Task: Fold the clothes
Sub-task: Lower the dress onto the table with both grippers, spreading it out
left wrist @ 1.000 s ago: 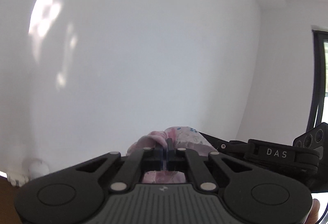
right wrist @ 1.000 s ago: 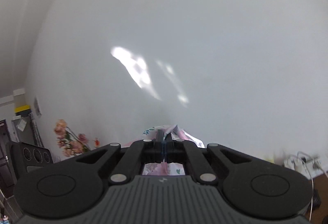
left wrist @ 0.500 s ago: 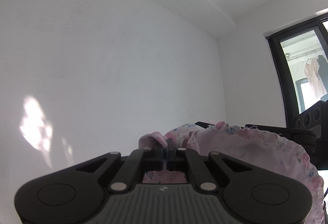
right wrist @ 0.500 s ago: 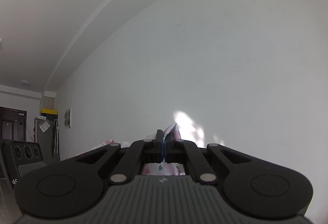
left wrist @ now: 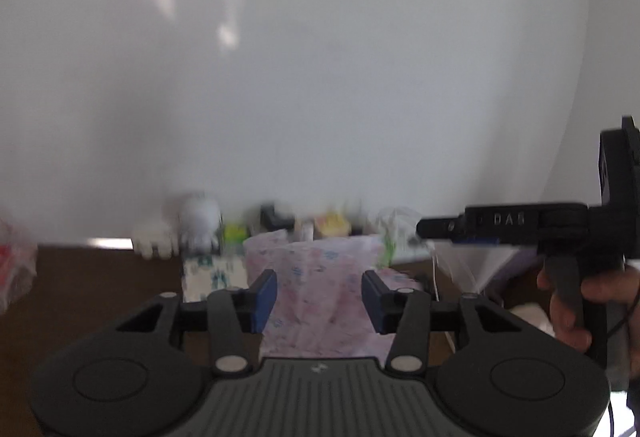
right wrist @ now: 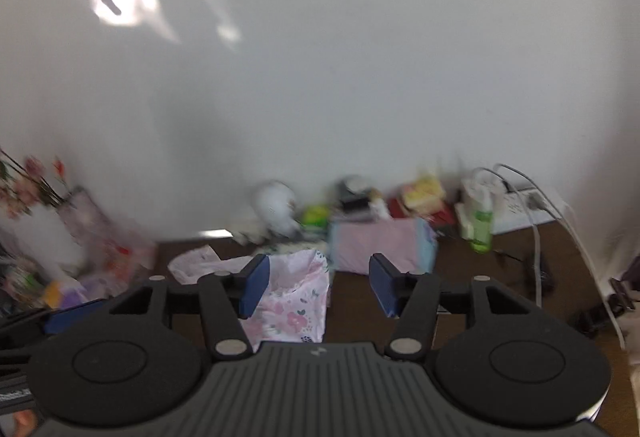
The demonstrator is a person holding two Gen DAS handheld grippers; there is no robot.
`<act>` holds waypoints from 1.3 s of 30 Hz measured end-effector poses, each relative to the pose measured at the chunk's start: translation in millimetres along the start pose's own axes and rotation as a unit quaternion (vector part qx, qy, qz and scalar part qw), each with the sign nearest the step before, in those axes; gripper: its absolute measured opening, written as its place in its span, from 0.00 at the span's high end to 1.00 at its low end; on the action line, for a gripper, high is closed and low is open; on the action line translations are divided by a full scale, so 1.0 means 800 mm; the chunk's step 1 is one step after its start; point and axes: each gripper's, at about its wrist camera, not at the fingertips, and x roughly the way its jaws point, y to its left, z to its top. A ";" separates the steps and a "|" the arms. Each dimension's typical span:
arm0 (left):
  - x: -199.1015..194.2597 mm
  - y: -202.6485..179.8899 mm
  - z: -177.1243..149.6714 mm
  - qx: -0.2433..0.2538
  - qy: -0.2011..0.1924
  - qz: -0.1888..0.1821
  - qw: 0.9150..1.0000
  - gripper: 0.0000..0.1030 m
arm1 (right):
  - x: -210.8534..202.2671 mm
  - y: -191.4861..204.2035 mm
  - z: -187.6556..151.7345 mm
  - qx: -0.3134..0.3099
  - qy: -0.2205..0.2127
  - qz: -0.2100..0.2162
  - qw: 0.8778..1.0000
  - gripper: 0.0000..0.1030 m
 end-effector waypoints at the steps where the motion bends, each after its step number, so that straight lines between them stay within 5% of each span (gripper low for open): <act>1: 0.008 0.013 -0.031 -0.011 0.023 0.000 1.000 0.55 | 0.007 0.016 -0.025 -0.031 0.015 -0.013 0.999 0.41; 5: 0.015 0.026 -0.157 -0.010 0.095 -0.003 0.995 0.52 | 0.004 0.037 -0.129 -0.152 0.067 0.001 0.986 0.37; 9: -0.001 0.010 -0.248 0.026 0.130 -0.019 0.991 0.51 | -0.016 0.099 -0.222 -0.273 0.089 0.048 0.957 0.37; 16: -0.010 -0.052 -0.285 0.110 0.117 0.044 0.986 0.50 | 0.024 0.150 -0.285 -0.307 0.084 0.053 0.946 0.38; 19: -0.011 -0.048 -0.287 0.081 0.117 0.019 0.990 0.51 | 0.055 0.145 -0.284 -0.259 0.104 0.077 0.957 0.40; 20: -0.011 -0.048 -0.290 0.077 0.120 0.022 0.990 0.62 | 0.064 0.144 -0.284 -0.244 0.108 0.083 0.960 0.43; 22: -0.011 -0.048 -0.296 0.077 0.126 0.034 0.988 0.86 | 0.074 0.141 -0.287 -0.223 0.109 0.072 0.966 0.73; 25: -0.016 -0.044 -0.302 0.076 0.118 0.055 0.989 0.93 | 0.076 0.129 -0.285 -0.192 0.098 0.051 0.975 0.96; 31: -0.035 -0.008 -0.304 0.064 0.119 0.089 0.987 0.96 | 0.025 0.052 -0.264 -0.078 0.038 -0.017 0.996 0.98; 36: -0.050 0.020 -0.304 0.040 0.116 0.093 0.988 0.95 | -0.018 -0.035 -0.270 0.020 0.028 -0.073 0.997 0.98; 39: -0.057 0.018 -0.295 0.032 0.111 0.100 0.988 0.79 | -0.030 -0.056 -0.285 0.025 0.044 -0.105 0.993 0.94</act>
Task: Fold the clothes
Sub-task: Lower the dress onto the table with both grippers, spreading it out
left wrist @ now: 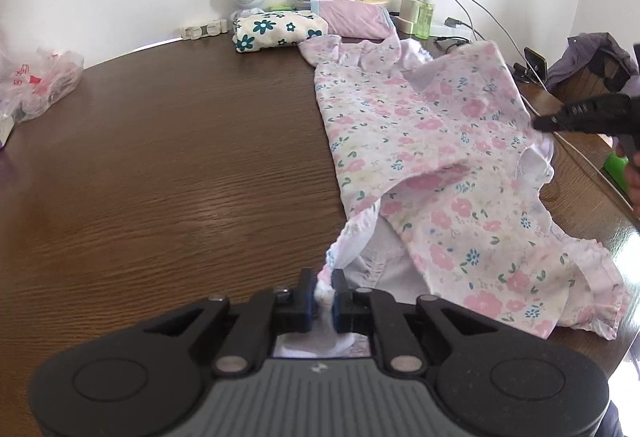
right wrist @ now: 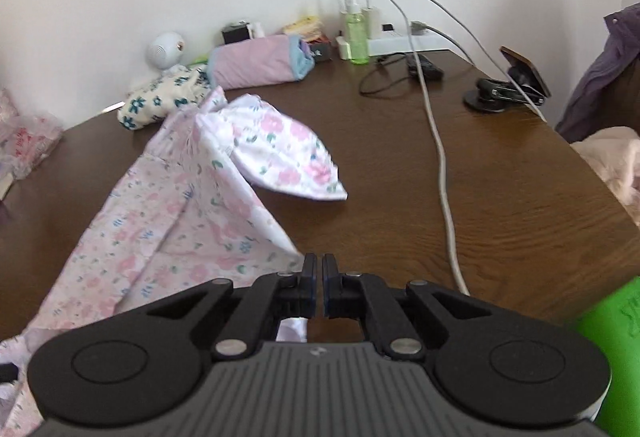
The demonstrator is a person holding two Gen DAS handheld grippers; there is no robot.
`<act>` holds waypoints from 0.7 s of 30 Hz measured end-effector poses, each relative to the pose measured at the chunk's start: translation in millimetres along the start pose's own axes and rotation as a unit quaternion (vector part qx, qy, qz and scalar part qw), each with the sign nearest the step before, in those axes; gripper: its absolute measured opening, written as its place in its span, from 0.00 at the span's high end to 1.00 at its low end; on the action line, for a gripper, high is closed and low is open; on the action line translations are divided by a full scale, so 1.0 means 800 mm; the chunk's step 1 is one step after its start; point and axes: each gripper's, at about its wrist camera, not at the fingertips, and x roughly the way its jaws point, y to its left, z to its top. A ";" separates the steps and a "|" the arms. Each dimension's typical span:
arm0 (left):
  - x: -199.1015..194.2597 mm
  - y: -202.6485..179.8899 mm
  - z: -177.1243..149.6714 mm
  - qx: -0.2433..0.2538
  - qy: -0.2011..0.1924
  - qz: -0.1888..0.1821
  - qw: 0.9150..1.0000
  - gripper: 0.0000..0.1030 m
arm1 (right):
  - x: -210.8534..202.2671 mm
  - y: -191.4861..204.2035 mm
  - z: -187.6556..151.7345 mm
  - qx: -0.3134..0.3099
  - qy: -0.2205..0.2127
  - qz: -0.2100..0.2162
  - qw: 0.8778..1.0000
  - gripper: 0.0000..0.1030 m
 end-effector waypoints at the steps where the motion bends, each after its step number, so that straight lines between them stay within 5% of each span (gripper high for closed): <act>1: -0.004 0.000 0.004 -0.006 -0.003 0.003 1.000 0.70 | -0.006 -0.001 -0.005 -0.009 -0.003 -0.009 1.000 0.84; 2: -0.011 -0.003 0.013 -0.007 -0.017 0.002 1.000 0.65 | -0.017 0.001 -0.012 -0.021 -0.020 -0.011 1.000 0.75; 3: -0.017 -0.012 0.026 0.006 -0.035 -0.006 0.999 0.62 | -0.027 0.005 -0.018 -0.035 -0.037 -0.012 0.999 0.50; 4: -0.019 -0.026 0.040 0.027 -0.050 -0.014 0.998 0.52 | -0.041 0.013 -0.024 -0.052 -0.056 -0.011 0.997 0.46; 7: 0.010 -0.085 0.074 0.115 -0.065 -0.043 0.990 0.37 | -0.069 0.039 -0.033 -0.082 -0.061 0.033 0.994 0.46; 10: 0.063 -0.135 0.097 0.179 -0.035 -0.044 0.982 0.40 | -0.085 0.063 -0.049 -0.101 -0.032 0.094 0.990 0.49; 13: 0.102 -0.154 0.105 0.178 0.000 -0.066 0.982 0.41 | -0.099 0.081 -0.077 -0.125 -0.015 0.112 0.986 0.49; 15: 0.112 -0.155 0.107 0.168 0.009 -0.061 0.984 0.50 | -0.103 0.089 -0.092 -0.132 0.000 0.130 0.983 0.49; 17: 0.113 -0.147 0.109 0.152 0.001 -0.051 0.987 0.95 | -0.100 0.099 -0.108 -0.143 0.014 0.143 0.979 0.50; 21: 0.102 -0.096 0.117 0.073 -0.012 -0.050 0.996 0.99 | -0.089 0.120 -0.130 -0.185 0.029 0.143 0.972 0.58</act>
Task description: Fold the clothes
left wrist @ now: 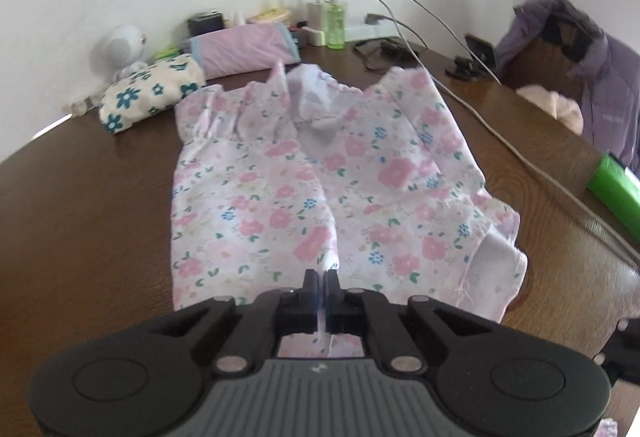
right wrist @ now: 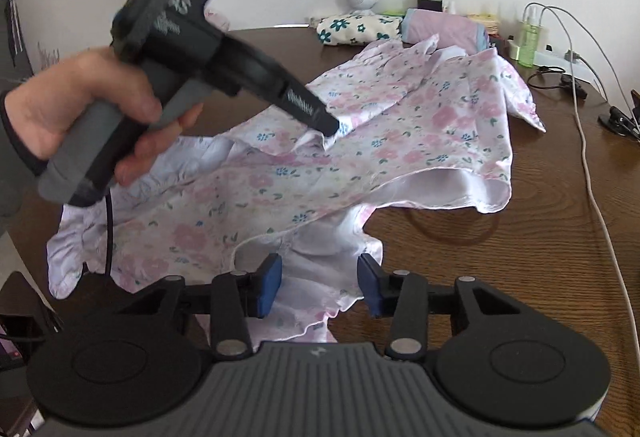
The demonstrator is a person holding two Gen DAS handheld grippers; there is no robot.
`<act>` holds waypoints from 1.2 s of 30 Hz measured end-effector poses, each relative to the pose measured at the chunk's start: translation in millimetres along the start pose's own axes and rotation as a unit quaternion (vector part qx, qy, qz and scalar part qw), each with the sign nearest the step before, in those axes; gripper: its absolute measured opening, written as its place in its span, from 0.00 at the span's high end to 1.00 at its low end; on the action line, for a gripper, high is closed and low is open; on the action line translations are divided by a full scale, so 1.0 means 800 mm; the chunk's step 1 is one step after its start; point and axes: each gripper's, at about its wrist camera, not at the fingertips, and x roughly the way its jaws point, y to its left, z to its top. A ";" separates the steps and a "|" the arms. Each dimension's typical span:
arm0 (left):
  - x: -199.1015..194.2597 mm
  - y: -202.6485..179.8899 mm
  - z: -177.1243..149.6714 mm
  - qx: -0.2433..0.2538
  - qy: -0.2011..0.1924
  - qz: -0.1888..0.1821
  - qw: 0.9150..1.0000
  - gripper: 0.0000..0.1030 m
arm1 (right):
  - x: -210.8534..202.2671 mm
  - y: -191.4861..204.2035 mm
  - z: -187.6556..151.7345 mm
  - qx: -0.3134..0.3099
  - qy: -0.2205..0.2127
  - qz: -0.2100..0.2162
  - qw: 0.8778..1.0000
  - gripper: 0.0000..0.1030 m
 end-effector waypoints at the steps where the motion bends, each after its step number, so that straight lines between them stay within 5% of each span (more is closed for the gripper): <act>1: -0.009 0.019 -0.003 -0.029 -0.012 0.015 0.999 0.99 | 0.000 0.004 -0.004 -0.014 -0.006 -0.006 1.000 0.58; 5: -0.039 0.102 -0.027 -0.149 -0.054 0.078 0.984 1.00 | -0.005 0.005 -0.012 -0.026 -0.017 -0.008 0.999 0.58; 8: -0.046 0.167 -0.055 -0.235 -0.047 0.150 0.959 0.99 | -0.010 0.003 -0.014 -0.027 -0.015 -0.009 0.999 0.58; 10: -0.057 0.193 -0.068 -0.274 -0.042 0.178 0.944 1.00 | -0.012 0.002 -0.016 -0.028 -0.013 -0.011 0.999 0.56; 12: -0.070 0.199 -0.066 -0.275 -0.049 0.185 0.942 0.94 | -0.010 -0.008 -0.010 -0.028 -0.002 -0.006 1.000 0.55; 13: -0.074 0.198 -0.059 -0.271 -0.053 0.180 0.944 0.88 | -0.011 -0.016 -0.004 -0.023 0.003 0.004 1.000 0.55; 15: -0.070 0.188 -0.030 -0.230 -0.055 0.129 0.963 0.66 | -0.014 -0.041 0.020 -0.002 -0.014 0.003 1.000 0.55; 17: -0.051 0.175 0.003 -0.177 -0.054 0.068 0.980 0.25 | -0.016 -0.073 0.052 0.028 -0.050 -0.014 0.998 0.49; 18: -0.033 0.169 0.019 -0.149 -0.047 0.047 0.987 0.21 | -0.010 -0.088 0.067 0.049 -0.062 -0.025 0.997 0.45; 22: 0.049 0.158 0.066 -0.105 0.022 0.034 0.994 0.29 | 0.051 -0.168 0.136 0.155 -0.058 -0.030 0.986 0.44; 24: 0.070 0.167 0.069 -0.127 0.040 0.019 0.991 0.67 | 0.083 -0.182 0.152 0.151 -0.040 -0.045 0.987 0.52; 25: 0.075 0.173 0.067 -0.144 0.045 0.017 0.988 0.99 | 0.100 -0.188 0.155 0.154 -0.029 -0.049 0.986 0.88; 26: 0.073 0.179 0.063 -0.162 0.039 0.021 0.986 0.97 | 0.111 -0.195 0.156 0.161 -0.017 -0.054 0.985 0.99; 30: 0.035 0.199 0.030 -0.199 0.008 0.088 0.976 0.87 | 0.100 -0.196 0.145 0.174 -0.038 -0.114 0.978 0.96; 32: -0.003 0.203 0.014 -0.211 0.003 0.059 0.976 0.60 | 0.065 -0.183 0.131 0.157 -0.064 -0.093 0.981 0.82; 34: -0.054 0.198 -0.004 -0.195 -0.014 0.013 0.981 0.50 | 0.021 -0.155 0.112 0.118 -0.082 -0.035 0.989 0.46; 36: -0.111 0.172 -0.036 -0.132 -0.047 -0.035 0.990 0.48 | -0.018 -0.113 0.085 0.037 -0.088 0.029 0.995 0.44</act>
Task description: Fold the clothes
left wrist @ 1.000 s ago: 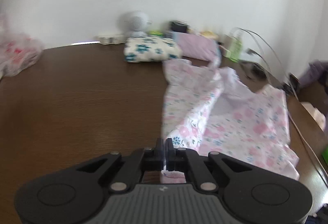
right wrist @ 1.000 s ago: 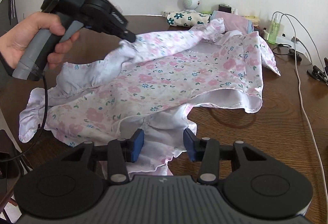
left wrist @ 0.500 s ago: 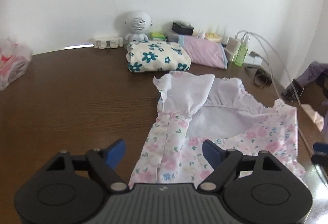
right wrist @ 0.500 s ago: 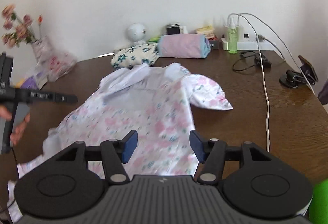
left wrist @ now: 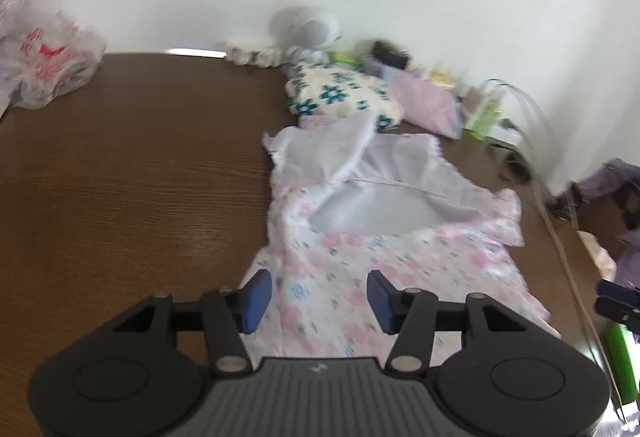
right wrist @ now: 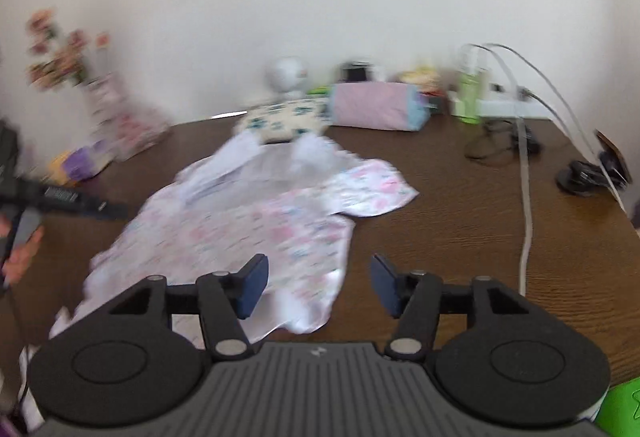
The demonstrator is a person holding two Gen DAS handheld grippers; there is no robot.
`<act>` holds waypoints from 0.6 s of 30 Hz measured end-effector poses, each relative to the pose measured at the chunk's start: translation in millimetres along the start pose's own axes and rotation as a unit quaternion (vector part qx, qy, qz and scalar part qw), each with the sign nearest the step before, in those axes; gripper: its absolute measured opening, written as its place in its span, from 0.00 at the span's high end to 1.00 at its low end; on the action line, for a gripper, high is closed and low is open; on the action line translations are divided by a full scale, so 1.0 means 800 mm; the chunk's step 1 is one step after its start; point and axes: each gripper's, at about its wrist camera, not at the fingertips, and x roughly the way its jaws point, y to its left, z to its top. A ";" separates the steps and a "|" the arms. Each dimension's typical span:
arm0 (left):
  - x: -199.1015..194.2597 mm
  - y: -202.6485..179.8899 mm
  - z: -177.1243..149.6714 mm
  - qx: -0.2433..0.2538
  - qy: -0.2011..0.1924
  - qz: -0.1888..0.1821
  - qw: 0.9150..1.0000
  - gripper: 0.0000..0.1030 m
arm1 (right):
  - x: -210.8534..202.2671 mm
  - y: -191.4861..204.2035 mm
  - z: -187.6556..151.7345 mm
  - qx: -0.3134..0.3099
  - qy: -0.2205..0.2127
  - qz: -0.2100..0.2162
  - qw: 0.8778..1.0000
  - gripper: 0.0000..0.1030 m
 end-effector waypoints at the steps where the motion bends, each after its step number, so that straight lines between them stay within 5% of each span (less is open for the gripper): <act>1: -0.025 -0.014 -0.023 0.043 -0.007 -0.026 0.999 0.43 | -0.021 0.025 -0.018 -0.039 -0.003 0.041 0.998 0.44; 5: -0.091 -0.075 -0.121 0.166 0.005 -0.093 0.982 0.38 | -0.069 0.096 -0.093 -0.147 0.019 0.128 0.981 0.45; 9: -0.104 -0.126 -0.191 0.235 0.024 -0.120 0.964 0.38 | -0.074 0.130 -0.129 -0.192 0.040 0.125 0.973 0.66; 12: -0.084 -0.139 -0.205 0.235 0.046 -0.102 0.966 0.39 | -0.056 0.143 -0.133 -0.202 0.053 0.120 0.970 0.68; 13: -0.075 -0.136 -0.204 0.221 0.052 -0.095 0.969 0.43 | -0.046 0.145 -0.134 -0.206 0.058 0.112 0.971 0.73; 14: -0.066 -0.131 -0.202 0.204 0.060 -0.092 0.973 0.64 | -0.036 0.147 -0.135 -0.208 0.063 0.104 0.971 0.76; 16: -0.057 -0.115 -0.196 0.170 0.064 -0.095 0.979 0.86 | -0.026 0.143 -0.133 -0.197 0.064 0.109 0.972 0.87; 18: -0.064 -0.095 -0.184 0.113 0.063 -0.123 0.984 0.87 | -0.030 0.139 -0.130 -0.176 0.063 0.133 0.973 0.87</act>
